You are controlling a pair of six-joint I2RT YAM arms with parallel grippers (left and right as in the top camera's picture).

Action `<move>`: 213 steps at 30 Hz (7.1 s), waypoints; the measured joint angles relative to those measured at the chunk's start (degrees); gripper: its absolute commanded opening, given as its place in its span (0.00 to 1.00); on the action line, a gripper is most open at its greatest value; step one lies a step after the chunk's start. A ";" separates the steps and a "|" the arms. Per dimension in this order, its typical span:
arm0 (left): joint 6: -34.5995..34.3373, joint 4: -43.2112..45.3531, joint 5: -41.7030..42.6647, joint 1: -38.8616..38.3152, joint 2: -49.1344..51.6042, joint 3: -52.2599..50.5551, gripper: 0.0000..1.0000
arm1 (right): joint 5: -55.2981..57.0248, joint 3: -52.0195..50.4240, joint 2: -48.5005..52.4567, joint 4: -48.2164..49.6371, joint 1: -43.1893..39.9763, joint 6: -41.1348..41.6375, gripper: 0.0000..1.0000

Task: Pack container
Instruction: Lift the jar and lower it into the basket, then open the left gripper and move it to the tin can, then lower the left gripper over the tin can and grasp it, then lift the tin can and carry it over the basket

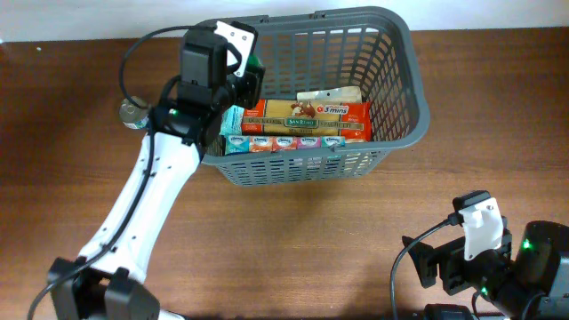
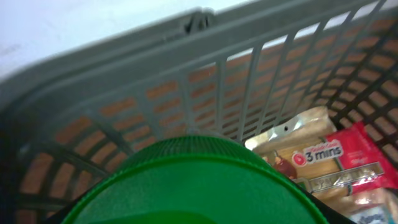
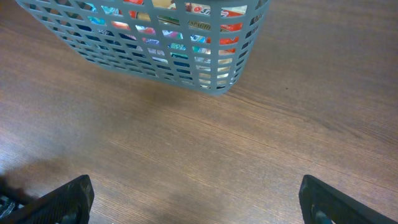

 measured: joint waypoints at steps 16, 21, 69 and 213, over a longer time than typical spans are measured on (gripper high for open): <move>0.17 -3.89 -2.16 0.00 -6.27 2.97 0.99 | 0.00 0.00 0.00 0.02 0.00 0.02 0.99; -0.04 -5.14 -10.84 0.83 -14.78 3.72 0.99 | 0.00 0.00 0.00 0.00 0.00 0.00 0.99; -6.51 1.84 -2.40 32.54 27.47 4.74 0.99 | 0.00 0.00 0.00 0.00 0.00 0.00 0.99; 5.25 -48.02 10.19 -2.36 26.62 53.62 0.79 | 0.00 0.00 0.00 0.00 0.00 0.00 0.99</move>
